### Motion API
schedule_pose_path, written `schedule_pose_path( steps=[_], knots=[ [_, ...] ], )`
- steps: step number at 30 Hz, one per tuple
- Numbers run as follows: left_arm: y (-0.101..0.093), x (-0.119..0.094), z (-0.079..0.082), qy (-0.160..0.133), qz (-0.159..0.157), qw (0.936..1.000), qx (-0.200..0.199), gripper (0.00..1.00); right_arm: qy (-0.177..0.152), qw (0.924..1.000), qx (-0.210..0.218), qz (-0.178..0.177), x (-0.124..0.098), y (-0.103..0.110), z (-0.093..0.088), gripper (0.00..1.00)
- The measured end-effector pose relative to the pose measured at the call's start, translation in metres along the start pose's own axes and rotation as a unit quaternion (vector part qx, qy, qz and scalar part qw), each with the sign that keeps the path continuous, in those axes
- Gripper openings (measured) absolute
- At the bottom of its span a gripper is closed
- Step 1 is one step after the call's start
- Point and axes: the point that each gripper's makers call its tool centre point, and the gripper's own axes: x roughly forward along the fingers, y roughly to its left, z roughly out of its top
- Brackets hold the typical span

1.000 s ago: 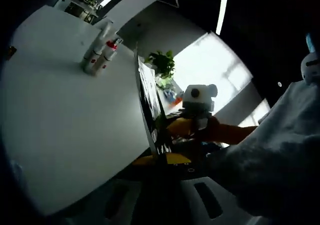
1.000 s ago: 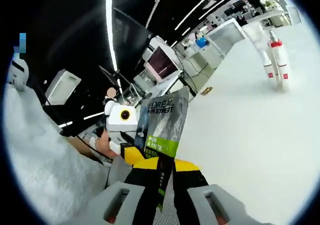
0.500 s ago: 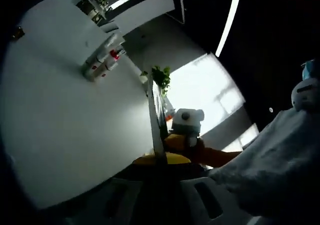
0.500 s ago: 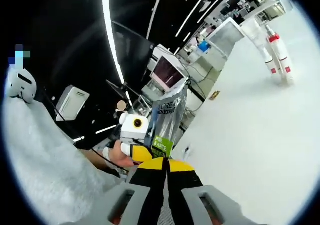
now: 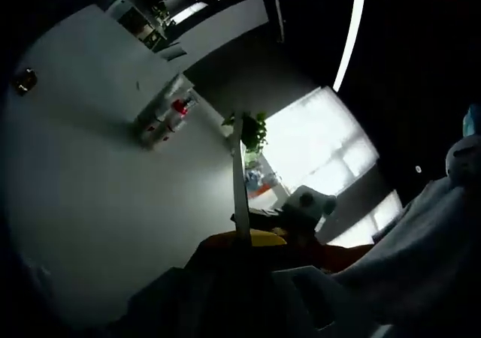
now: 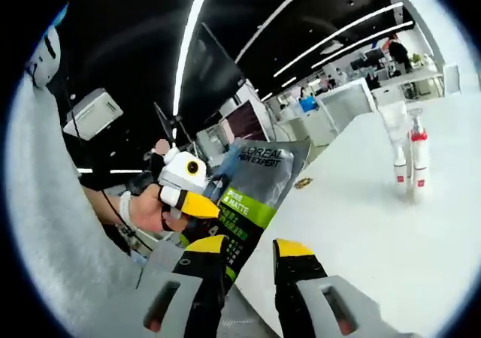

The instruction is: Arrange the skincare products in the storage area until every visible bottle or jar stands upright without overlapping.

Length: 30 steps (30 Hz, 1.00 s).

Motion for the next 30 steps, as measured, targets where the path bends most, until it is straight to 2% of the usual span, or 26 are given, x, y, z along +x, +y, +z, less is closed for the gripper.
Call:
schedule_pose_path(
  steps=[3,4,6,7,8,12,13,15,16,17,18,20,22,24,30],
  knots=[
    [0.006,-0.004,0.007,-0.002,0.007,0.9999,-0.014,0.00,0.025,0.9988,-0.007,-0.042,-0.003,-0.009,-0.012,0.31],
    [0.007,-0.005,0.009,-0.001,0.008,0.9998,-0.019,0.00,0.039,0.9966,-0.034,-0.064,-0.005,-0.015,-0.017,0.39],
    [0.010,-0.007,0.015,-0.003,0.012,0.9997,-0.021,0.00,0.053,0.9945,-0.046,-0.077,-0.005,-0.017,-0.024,0.54],
    [0.011,-0.009,0.019,-0.002,0.014,0.9997,-0.022,0.00,0.067,0.9918,-0.066,-0.086,-0.004,-0.018,-0.030,0.60],
    [0.011,-0.009,0.021,-0.002,0.015,0.9996,-0.022,0.00,0.075,0.9900,-0.075,-0.092,-0.004,-0.019,-0.034,0.62],
    [0.012,-0.011,0.037,-0.009,0.015,0.9996,-0.022,0.00,0.118,0.9762,-0.137,-0.120,-0.001,-0.027,-0.053,0.61],
    [0.011,-0.011,0.041,-0.012,0.013,0.9996,-0.024,0.00,0.126,0.9739,-0.139,-0.128,-0.001,-0.029,-0.056,0.61],
    [0.008,-0.011,0.050,-0.019,0.003,0.9993,-0.032,0.00,0.116,0.9737,-0.144,-0.133,0.002,-0.031,-0.055,0.62],
    [0.008,-0.012,0.056,-0.022,0.002,0.9992,-0.032,0.00,0.116,0.9713,-0.152,-0.142,0.001,-0.035,-0.054,0.61],
    [0.008,-0.012,0.059,-0.023,0.002,0.9993,-0.031,0.00,0.121,0.9643,-0.173,-0.160,0.000,-0.042,-0.053,0.59],
    [0.009,-0.012,0.064,-0.025,0.003,0.9992,-0.030,0.00,0.123,0.9622,-0.179,-0.165,-0.001,-0.044,-0.052,0.58],
    [0.011,-0.012,0.071,-0.025,0.005,0.9992,-0.030,0.00,0.131,0.9611,-0.178,-0.166,0.001,-0.045,-0.057,0.55],
    [0.011,-0.012,0.079,-0.028,0.007,0.9991,-0.031,0.00,0.146,0.9544,-0.199,-0.168,0.000,-0.046,-0.060,0.53],
    [0.012,-0.011,0.088,-0.031,0.004,0.9990,-0.030,0.00,0.149,0.9543,-0.206,-0.158,0.003,-0.041,-0.064,0.51],
    [0.016,-0.006,0.108,-0.029,0.010,0.9991,-0.027,0.00,0.168,0.9437,-0.250,-0.137,0.007,-0.031,-0.071,0.48]
  ],
)
